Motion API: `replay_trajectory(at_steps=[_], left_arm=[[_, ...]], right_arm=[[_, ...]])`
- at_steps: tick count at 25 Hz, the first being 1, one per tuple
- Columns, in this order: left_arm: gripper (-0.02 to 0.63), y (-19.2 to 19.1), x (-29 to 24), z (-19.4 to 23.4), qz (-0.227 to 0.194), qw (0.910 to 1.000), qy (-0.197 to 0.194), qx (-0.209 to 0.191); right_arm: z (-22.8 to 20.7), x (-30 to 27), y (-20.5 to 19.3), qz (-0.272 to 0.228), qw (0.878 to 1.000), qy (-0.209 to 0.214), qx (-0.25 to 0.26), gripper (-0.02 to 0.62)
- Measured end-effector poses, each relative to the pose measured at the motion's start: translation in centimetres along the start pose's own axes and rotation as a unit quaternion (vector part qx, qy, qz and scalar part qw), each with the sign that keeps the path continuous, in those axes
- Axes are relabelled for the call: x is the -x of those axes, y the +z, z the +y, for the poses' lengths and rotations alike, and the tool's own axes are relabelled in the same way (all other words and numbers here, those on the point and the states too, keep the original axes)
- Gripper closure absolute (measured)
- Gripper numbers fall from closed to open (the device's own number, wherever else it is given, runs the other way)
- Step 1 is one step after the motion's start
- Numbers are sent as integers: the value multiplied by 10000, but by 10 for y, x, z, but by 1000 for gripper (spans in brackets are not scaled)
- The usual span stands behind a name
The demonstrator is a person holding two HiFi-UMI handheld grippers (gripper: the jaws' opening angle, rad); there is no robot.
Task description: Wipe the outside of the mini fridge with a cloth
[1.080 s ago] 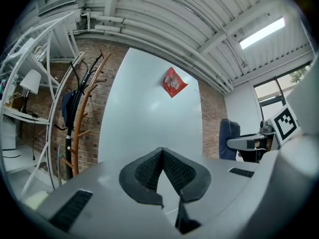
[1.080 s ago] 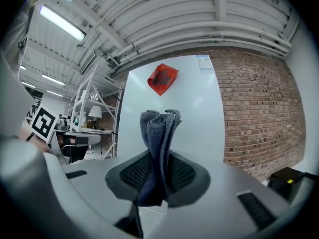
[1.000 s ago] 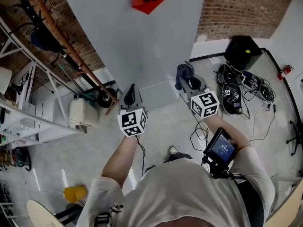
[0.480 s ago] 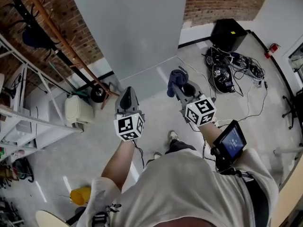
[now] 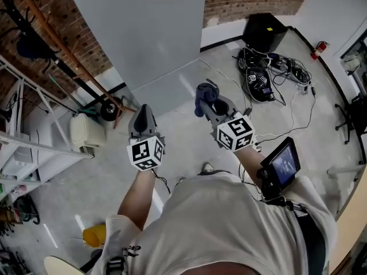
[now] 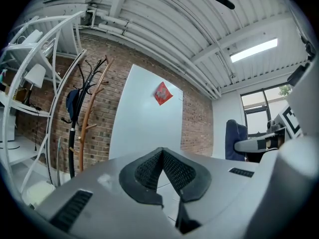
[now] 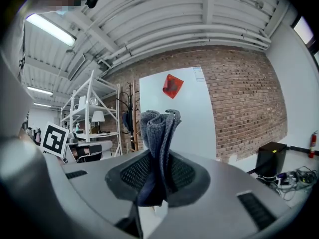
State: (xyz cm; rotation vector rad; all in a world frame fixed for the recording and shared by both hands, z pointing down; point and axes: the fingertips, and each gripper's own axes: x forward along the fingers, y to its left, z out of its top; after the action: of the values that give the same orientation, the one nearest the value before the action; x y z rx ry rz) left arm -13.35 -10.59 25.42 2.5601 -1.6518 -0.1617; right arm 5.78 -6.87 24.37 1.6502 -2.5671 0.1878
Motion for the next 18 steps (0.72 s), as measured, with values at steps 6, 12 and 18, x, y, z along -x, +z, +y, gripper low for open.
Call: replay_trajectory(at_steps=[6, 12, 18], left_arm=[[606, -3, 0, -20, 40, 10000, -56, 34], [606, -5, 4, -32, 26, 9998, -180, 30], [606, -7, 3, -31, 61, 9996, -265, 36]], right_arm=[[-9, 14, -3, 6, 9999, -83, -74, 515], [-10, 23, -8, 36, 9998, -191, -103, 515], [-1, 19, -8, 53, 9998, -180, -65, 515]])
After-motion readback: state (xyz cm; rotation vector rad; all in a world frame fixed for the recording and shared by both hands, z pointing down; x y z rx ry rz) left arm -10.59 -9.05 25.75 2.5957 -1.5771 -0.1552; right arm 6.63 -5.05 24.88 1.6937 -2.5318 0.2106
